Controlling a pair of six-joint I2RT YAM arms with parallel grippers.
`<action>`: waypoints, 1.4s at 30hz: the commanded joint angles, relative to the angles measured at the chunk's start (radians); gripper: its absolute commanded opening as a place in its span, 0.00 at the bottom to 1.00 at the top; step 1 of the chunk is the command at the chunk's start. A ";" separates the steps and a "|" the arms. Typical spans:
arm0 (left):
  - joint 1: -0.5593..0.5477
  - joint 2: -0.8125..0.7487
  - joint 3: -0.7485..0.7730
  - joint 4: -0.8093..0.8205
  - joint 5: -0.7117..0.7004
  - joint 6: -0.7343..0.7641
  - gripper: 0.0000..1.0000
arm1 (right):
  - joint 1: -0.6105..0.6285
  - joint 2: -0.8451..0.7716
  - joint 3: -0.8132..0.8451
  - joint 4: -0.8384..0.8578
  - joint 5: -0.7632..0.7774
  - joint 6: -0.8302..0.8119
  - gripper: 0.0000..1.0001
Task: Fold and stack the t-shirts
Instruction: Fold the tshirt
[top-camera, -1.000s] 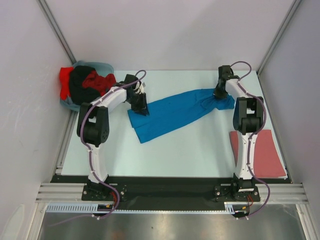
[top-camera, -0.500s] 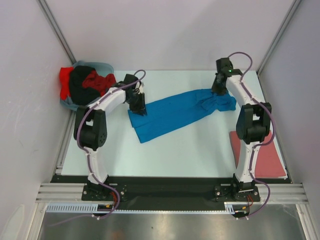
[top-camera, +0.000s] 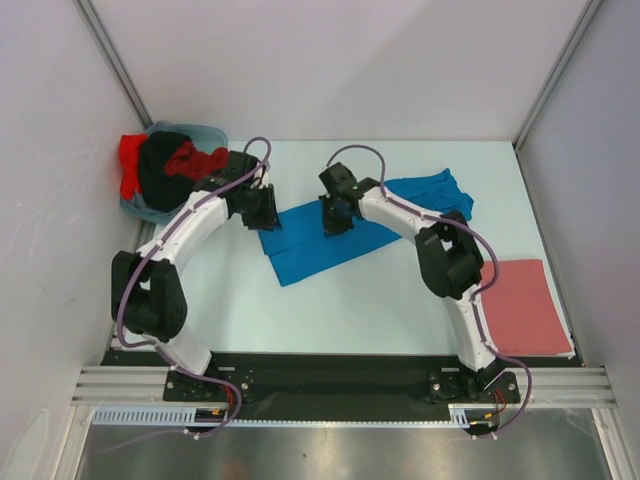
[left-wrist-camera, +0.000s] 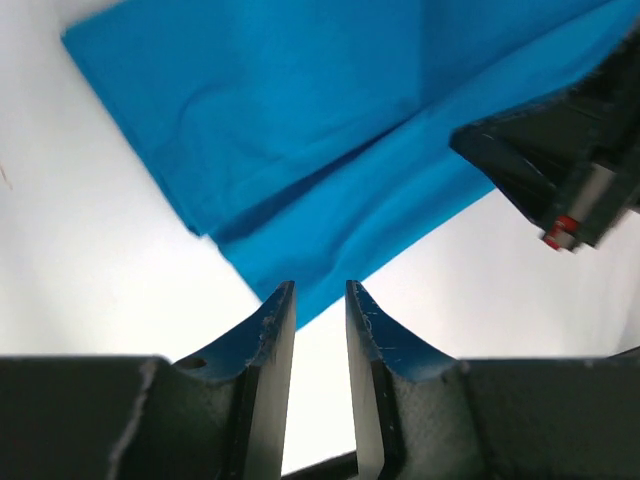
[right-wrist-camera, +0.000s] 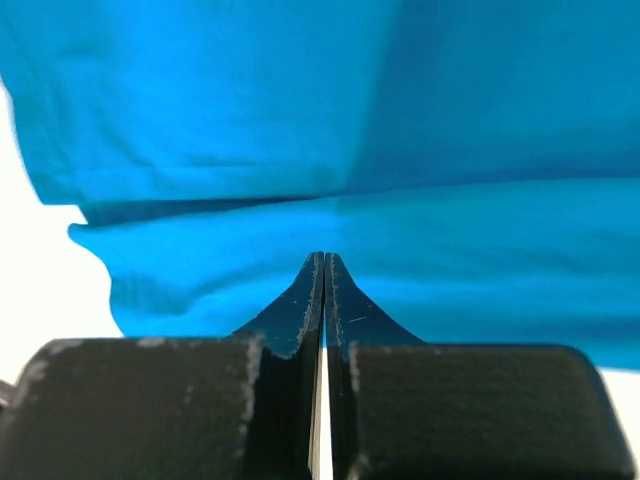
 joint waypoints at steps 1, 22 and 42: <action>0.004 -0.081 -0.073 0.002 -0.023 -0.029 0.32 | 0.013 0.042 0.039 0.035 -0.008 0.010 0.00; 0.004 -0.242 -0.218 0.015 -0.003 -0.040 0.33 | 0.187 -0.038 -0.375 0.089 -0.043 0.001 0.00; -0.012 -0.084 -0.207 0.106 0.129 -0.025 0.41 | 0.115 -0.610 -0.813 -0.028 -0.129 -0.038 0.00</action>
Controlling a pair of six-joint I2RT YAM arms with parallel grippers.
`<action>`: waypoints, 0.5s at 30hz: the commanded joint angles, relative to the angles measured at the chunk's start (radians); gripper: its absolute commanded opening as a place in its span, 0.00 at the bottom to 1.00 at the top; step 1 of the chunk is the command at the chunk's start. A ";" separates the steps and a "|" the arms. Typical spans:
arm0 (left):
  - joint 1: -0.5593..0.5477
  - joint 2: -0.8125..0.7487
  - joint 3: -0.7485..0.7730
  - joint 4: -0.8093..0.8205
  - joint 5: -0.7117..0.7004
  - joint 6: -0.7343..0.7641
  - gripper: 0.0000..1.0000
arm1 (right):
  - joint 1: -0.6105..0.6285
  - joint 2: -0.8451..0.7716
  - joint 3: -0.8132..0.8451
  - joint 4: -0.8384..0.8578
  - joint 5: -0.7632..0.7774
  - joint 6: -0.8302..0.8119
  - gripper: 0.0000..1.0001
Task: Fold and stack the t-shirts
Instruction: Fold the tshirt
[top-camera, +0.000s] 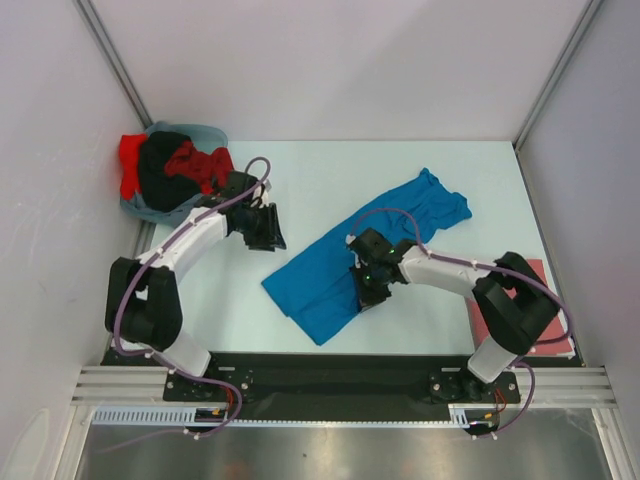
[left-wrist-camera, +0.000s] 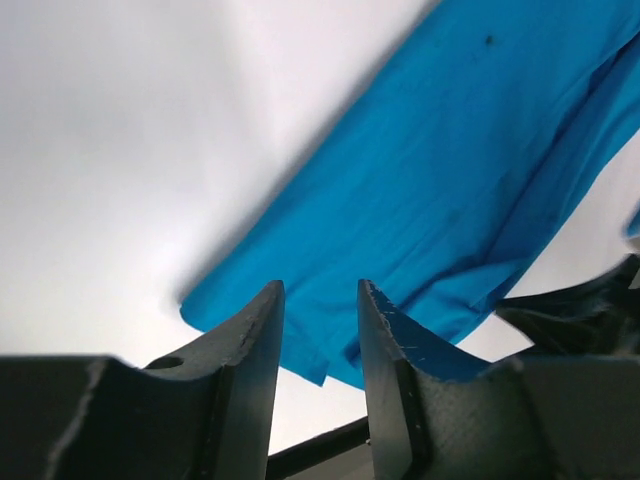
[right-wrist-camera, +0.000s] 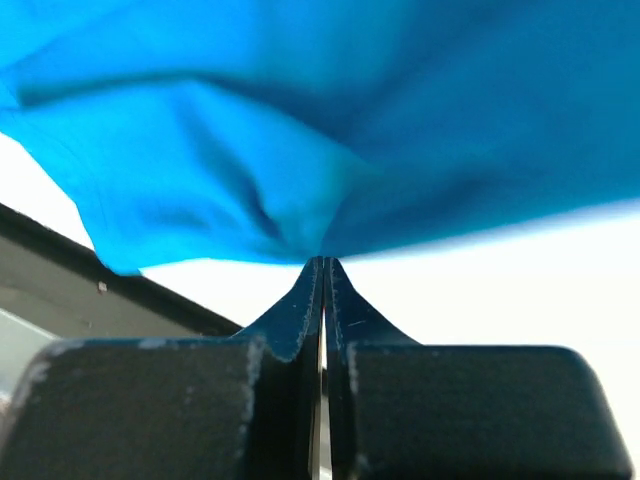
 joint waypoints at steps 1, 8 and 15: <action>-0.014 0.020 0.018 0.032 0.056 0.019 0.42 | -0.065 -0.128 0.020 -0.148 0.010 -0.035 0.00; -0.065 0.119 -0.023 0.046 0.046 0.067 0.50 | -0.427 -0.268 -0.015 -0.080 -0.137 0.052 0.27; -0.065 0.178 -0.019 0.017 -0.049 0.110 0.54 | -0.555 -0.205 -0.049 -0.026 -0.183 0.097 0.56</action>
